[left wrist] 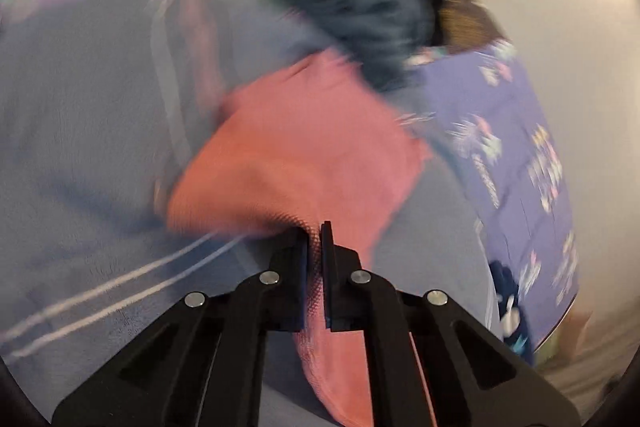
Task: Fold small clothes
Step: 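Grasp a pink sleeve with the left tool and fold it across the body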
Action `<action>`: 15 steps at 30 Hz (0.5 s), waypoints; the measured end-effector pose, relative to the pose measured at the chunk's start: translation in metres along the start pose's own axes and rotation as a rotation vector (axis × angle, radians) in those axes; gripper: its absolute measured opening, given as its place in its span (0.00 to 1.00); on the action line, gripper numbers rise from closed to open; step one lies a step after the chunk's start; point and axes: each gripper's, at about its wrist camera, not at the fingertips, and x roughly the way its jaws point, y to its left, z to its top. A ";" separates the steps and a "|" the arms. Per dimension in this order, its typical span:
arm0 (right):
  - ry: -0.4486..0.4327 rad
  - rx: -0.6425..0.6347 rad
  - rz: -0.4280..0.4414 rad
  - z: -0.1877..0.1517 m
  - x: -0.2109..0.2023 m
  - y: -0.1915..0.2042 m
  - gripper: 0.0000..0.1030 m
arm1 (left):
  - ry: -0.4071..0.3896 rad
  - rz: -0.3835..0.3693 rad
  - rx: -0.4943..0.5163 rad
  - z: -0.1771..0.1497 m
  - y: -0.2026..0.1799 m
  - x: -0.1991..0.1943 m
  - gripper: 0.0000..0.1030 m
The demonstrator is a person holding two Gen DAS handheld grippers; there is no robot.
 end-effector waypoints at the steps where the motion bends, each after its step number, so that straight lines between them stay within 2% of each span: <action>1: 0.000 0.002 -0.001 0.001 0.001 -0.001 0.98 | -0.023 -0.021 0.064 -0.003 -0.018 -0.014 0.04; 3: 0.000 0.004 -0.001 0.003 0.002 -0.002 0.98 | -0.068 -0.121 0.194 -0.016 -0.068 -0.047 0.04; 4: -0.003 0.005 0.001 0.003 0.002 -0.003 0.98 | -0.081 -0.199 0.277 -0.030 -0.100 -0.067 0.04; 6: -0.014 0.009 0.007 0.004 0.001 -0.005 0.98 | -0.083 -0.302 0.402 -0.056 -0.146 -0.090 0.04; 9: -0.027 0.019 0.014 0.003 -0.002 -0.010 0.98 | -0.049 -0.452 0.586 -0.119 -0.209 -0.119 0.04; 10: -0.028 0.022 0.011 0.003 -0.003 -0.012 0.98 | -0.017 -0.493 0.664 -0.148 -0.230 -0.123 0.05; 13: -0.027 0.041 0.015 -0.003 -0.006 -0.024 0.98 | 0.049 -0.475 0.721 -0.184 -0.244 -0.113 0.09; 15: -0.027 0.047 0.014 -0.007 -0.007 -0.032 0.98 | 0.048 -0.372 0.698 -0.183 -0.227 -0.098 0.35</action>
